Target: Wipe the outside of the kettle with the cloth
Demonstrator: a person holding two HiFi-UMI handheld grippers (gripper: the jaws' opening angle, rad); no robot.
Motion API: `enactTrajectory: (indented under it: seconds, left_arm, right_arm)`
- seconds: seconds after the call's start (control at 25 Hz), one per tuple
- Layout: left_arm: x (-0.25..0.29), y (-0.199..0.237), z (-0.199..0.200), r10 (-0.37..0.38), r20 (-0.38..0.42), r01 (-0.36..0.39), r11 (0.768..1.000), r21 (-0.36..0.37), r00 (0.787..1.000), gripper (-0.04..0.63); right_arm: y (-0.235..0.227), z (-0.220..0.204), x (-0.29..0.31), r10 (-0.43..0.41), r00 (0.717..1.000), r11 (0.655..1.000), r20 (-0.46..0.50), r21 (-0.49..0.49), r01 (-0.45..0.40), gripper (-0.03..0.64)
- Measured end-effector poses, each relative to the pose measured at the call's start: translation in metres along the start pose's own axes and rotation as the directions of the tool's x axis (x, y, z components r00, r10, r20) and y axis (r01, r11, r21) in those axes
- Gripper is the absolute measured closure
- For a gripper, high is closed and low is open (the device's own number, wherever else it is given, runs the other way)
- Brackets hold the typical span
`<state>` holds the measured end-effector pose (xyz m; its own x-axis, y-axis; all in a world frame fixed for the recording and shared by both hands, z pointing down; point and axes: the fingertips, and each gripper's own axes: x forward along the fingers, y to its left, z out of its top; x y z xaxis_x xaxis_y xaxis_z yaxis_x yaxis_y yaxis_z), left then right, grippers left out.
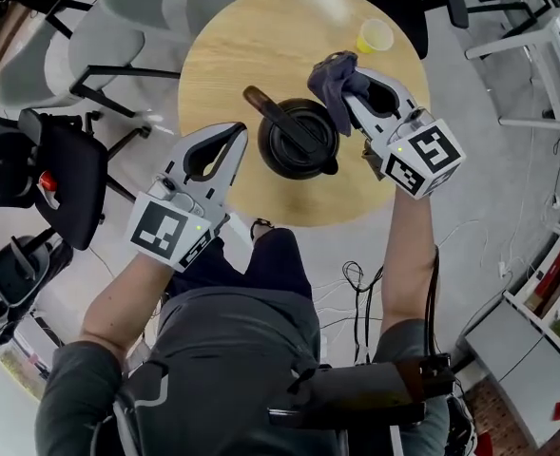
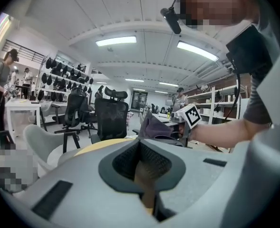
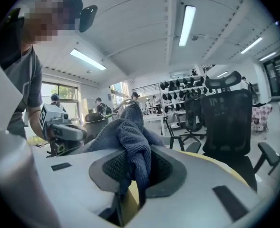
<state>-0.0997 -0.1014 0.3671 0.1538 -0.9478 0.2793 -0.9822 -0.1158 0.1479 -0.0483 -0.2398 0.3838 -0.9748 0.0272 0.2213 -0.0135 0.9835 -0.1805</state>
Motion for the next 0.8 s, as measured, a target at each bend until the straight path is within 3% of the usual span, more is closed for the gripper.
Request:
enactTrajectory:
  seconds: [0.2, 0.44, 0.8]
  left_arm:
    - [0.002, 0.004, -0.003, 0.014, -0.002, -0.014, 1.0, -0.005, 1.0, 0.586]
    - [0.002, 0.011, -0.014, 0.034, -0.017, -0.034, 0.999, -0.024, 0.999, 0.586]
    - [0.009, 0.015, -0.034, 0.052, -0.044, -0.054, 0.997, -0.048, 0.998, 0.586]
  right_arm:
    - [0.006, -0.02, 0.019, 0.101, 0.993, 0.995, -0.06, -0.018, -0.103, 0.522]
    - [-0.008, -0.049, 0.028, 0.119, 0.993, 0.989, -0.018, 0.089, -0.117, 0.522]
    - [-0.023, -0.123, 0.048, 0.16, 0.968, 0.986, -0.193, 0.08, -0.147, 0.522]
